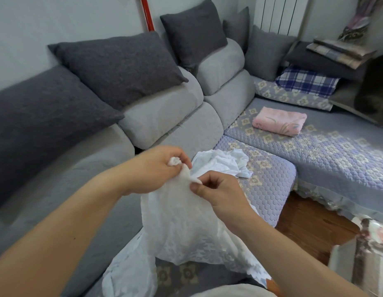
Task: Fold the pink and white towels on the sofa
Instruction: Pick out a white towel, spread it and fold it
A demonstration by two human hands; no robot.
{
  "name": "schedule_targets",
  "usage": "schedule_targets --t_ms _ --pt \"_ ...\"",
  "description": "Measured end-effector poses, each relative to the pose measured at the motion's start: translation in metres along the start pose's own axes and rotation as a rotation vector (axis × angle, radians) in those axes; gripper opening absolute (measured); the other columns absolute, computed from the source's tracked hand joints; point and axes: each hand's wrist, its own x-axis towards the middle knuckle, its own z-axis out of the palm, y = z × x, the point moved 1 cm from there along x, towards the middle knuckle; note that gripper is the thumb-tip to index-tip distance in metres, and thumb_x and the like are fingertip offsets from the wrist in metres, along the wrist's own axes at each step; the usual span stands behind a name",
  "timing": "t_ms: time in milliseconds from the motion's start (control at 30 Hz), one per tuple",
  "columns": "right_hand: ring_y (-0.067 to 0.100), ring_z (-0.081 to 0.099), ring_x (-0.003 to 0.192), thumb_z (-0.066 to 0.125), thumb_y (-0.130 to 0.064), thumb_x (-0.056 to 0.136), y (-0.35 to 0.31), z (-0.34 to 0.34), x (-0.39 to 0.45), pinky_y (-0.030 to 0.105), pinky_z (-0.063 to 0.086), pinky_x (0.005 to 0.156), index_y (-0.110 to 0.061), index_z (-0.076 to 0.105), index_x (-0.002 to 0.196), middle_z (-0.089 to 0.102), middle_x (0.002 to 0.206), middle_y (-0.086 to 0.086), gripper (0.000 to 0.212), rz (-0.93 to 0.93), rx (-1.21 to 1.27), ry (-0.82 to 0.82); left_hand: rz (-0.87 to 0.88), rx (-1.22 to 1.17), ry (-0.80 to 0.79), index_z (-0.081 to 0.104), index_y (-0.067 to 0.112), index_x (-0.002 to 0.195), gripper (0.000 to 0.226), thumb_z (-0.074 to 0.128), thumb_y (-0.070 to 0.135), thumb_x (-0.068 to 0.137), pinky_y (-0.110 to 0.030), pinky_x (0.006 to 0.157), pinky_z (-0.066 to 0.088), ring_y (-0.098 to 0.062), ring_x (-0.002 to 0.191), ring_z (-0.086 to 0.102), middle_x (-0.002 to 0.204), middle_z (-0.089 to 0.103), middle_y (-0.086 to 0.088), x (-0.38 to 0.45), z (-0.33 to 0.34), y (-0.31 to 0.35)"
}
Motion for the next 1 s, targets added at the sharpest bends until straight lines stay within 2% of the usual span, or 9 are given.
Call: schedule_targets --t_ms 67,133,233,400,500,633,800,900,1000 --pt "0.010 0.052 0.066 0.082 -0.023 0.081 -0.001 0.001 0.003 0.021 0.042 0.063 -0.017 0.073 0.074 0.062 0.069 -0.003 0.013 -0.011 0.002 -0.029 -0.013 0.027 -0.103 0.066 0.049 0.100 0.014 0.056 0.051 0.090 -0.045 0.081 0.057 -0.022 0.087 0.068 0.095 0.071 0.004 -0.002 0.010 0.004" --pt "0.009 0.057 0.069 0.083 -0.023 0.082 -0.003 0.001 0.005 0.020 0.044 0.067 -0.016 0.074 0.077 0.066 0.072 0.000 0.012 -0.013 0.010 -0.061 -0.011 0.076 -0.172 0.068 0.046 0.101 0.032 0.066 0.067 0.077 -0.038 0.075 0.056 -0.015 0.084 0.068 0.091 0.071 0.007 -0.001 0.013 0.006" --pt "0.010 0.063 0.076 0.082 -0.017 0.083 -0.002 -0.006 0.007 0.022 0.048 0.072 -0.022 0.076 0.081 0.072 0.081 0.002 0.008 -0.004 -0.019 -0.116 -0.012 0.239 -0.092 0.072 0.034 0.087 0.020 0.077 0.052 0.079 -0.018 0.058 0.046 -0.001 0.068 0.061 0.075 0.066 0.010 0.002 0.010 0.006" --pt "0.003 0.055 0.067 0.078 -0.015 0.085 0.019 -0.017 0.001 0.016 0.044 0.065 -0.027 0.073 0.077 0.066 0.074 -0.013 0.014 0.024 -0.287 -0.079 0.011 0.192 0.034 0.071 0.033 0.074 0.015 0.073 0.038 0.088 -0.010 0.043 0.036 0.005 0.053 0.056 0.059 0.062 0.021 0.006 0.003 0.005" --pt "0.001 0.057 0.070 0.078 -0.018 0.086 0.024 -0.021 -0.002 0.014 0.044 0.067 -0.026 0.074 0.078 0.069 0.081 -0.011 0.012 -0.018 -0.245 0.008 -0.015 0.184 0.057 0.072 0.037 0.073 0.013 0.074 0.042 0.085 -0.014 0.047 0.039 0.001 0.058 0.059 0.065 0.064 0.021 0.005 -0.002 0.004" --pt "0.010 0.057 0.075 0.074 -0.023 0.089 0.021 -0.024 -0.004 0.027 0.046 0.073 -0.023 0.075 0.082 0.070 0.085 0.010 0.008 -0.021 -0.189 -0.029 -0.039 0.191 0.026 0.073 0.043 0.076 0.005 0.074 0.047 0.080 -0.019 0.055 0.048 0.001 0.068 0.064 0.072 0.068 0.022 0.006 -0.006 0.003" --pt "0.007 0.062 0.076 0.076 -0.013 0.088 0.019 -0.025 -0.003 0.025 0.050 0.074 -0.023 0.077 0.083 0.072 0.080 -0.005 0.012 0.012 -0.158 -0.023 -0.114 0.341 -0.174 0.076 0.043 0.089 0.019 0.080 0.052 0.073 -0.018 0.057 0.047 0.002 0.071 0.065 0.077 0.070 0.022 0.005 0.002 0.002" --pt "0.012 0.065 0.077 0.077 -0.010 0.087 0.016 -0.029 -0.002 0.029 0.052 0.075 -0.021 0.077 0.083 0.073 0.081 0.000 0.012 0.059 -0.063 -0.040 -0.069 0.319 -0.054 0.073 0.036 0.085 0.008 0.074 0.044 0.085 -0.026 0.066 0.052 -0.002 0.076 0.064 0.079 0.069 0.015 0.007 0.007 0.002" --pt "0.014 0.063 0.077 0.076 -0.009 0.085 0.016 -0.030 -0.002 0.030 0.053 0.073 -0.019 0.074 0.084 0.069 0.081 0.008 0.010 0.048 -0.104 -0.104 -0.003 0.151 0.104 0.064 0.026 0.072 0.019 0.073 0.032 0.088 -0.024 0.055 0.040 -0.003 0.057 0.053 0.062 0.059 0.014 0.007 0.019 0.003"
